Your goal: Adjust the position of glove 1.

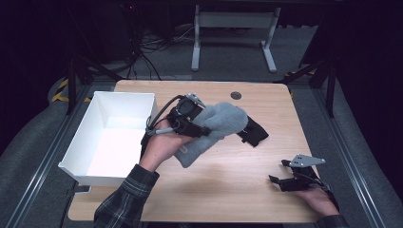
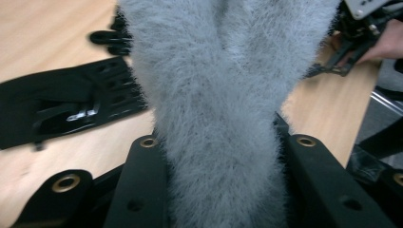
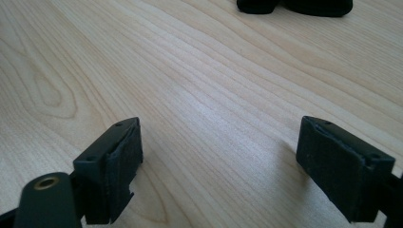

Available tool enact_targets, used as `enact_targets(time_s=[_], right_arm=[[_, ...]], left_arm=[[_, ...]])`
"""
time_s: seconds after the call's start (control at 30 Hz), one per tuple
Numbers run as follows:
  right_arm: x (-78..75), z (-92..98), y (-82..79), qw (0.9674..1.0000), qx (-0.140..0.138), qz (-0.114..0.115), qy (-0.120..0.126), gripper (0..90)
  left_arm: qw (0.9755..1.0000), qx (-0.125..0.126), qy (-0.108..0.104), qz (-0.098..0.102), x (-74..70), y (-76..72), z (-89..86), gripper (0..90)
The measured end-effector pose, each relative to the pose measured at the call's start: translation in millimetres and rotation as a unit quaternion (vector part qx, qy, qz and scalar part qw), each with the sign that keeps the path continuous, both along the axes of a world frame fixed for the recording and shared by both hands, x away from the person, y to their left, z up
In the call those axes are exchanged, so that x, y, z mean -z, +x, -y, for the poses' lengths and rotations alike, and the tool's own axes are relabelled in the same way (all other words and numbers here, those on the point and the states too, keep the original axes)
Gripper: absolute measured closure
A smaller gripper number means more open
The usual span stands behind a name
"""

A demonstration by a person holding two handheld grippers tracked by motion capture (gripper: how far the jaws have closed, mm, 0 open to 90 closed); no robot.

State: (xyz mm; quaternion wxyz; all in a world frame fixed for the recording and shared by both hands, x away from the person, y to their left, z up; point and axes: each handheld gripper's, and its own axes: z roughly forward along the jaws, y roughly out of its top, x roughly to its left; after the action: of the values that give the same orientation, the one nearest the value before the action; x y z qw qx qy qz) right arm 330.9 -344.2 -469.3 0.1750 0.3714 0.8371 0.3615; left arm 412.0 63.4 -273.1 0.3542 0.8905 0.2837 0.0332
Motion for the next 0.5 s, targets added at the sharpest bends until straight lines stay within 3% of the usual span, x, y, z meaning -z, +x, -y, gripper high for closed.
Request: enact_targets(time_s=[0.27, 0.5], right_arm=[[0.0, 0.0, 0.1, 1.0000, -0.001, 0.000, -0.001, 15.8], [0.0, -0.1, 0.0, 1.0000, -0.001, 0.000, 0.000, 15.8]], left_arm=[[0.9994, -0.032, -0.007, 0.011, -21.3, 9.8, -35.6, 65.6], [0.9977, -0.064, -0.013, 0.014, -26.0, 12.0, -66.1, 65.6]])
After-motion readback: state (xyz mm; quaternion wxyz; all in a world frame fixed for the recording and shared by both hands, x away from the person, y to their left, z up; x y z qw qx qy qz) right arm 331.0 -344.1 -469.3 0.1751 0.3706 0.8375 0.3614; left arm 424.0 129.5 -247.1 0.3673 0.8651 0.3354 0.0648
